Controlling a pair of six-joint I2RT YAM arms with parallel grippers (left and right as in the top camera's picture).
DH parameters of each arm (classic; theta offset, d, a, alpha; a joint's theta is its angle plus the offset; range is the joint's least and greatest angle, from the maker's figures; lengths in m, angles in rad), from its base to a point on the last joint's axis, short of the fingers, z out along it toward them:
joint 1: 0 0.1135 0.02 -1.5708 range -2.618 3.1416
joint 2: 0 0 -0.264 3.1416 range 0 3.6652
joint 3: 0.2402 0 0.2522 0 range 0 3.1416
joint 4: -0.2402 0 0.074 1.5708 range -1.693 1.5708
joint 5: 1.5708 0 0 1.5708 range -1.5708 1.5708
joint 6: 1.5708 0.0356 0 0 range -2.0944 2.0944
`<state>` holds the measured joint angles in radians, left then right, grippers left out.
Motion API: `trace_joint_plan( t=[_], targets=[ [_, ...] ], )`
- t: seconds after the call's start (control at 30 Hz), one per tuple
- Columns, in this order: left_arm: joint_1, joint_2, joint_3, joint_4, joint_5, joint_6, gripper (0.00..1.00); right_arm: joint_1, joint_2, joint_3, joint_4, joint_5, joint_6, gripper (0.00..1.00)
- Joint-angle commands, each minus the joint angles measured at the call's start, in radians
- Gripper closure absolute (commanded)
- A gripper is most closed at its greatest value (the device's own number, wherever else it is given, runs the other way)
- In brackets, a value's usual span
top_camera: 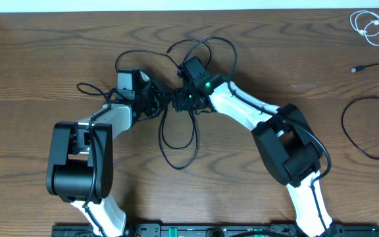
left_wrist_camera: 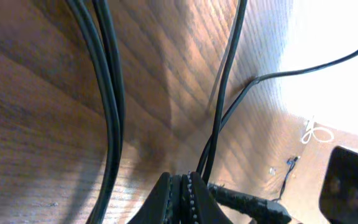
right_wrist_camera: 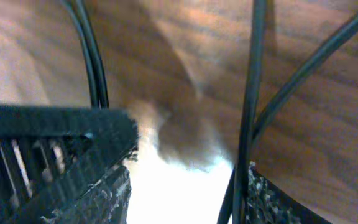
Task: Untangle cables
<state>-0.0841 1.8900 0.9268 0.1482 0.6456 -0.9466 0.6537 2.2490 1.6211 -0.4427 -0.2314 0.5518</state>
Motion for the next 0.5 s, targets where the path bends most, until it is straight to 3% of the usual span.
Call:
trace_joint_plan(
  t=[0.0,0.13,0.3,0.47],
  targets=[
    [-0.011,0.005,0.005,-0.008,0.051,-0.010,0.92,0.013,0.076,-0.031,0.027,0.034,0.124,0.48],
    [-0.011,0.004,0.005,0.000,0.075,-0.008,0.92,0.031,0.088,-0.031,0.051,0.034,0.124,0.48],
    [0.031,-0.021,0.016,0.037,0.129,0.080,0.93,0.035,0.093,-0.031,0.051,0.014,0.107,0.50],
    [0.124,-0.137,0.020,-0.097,0.043,0.232,0.93,0.035,0.093,-0.031,0.049,0.014,0.078,0.50]
  ],
)
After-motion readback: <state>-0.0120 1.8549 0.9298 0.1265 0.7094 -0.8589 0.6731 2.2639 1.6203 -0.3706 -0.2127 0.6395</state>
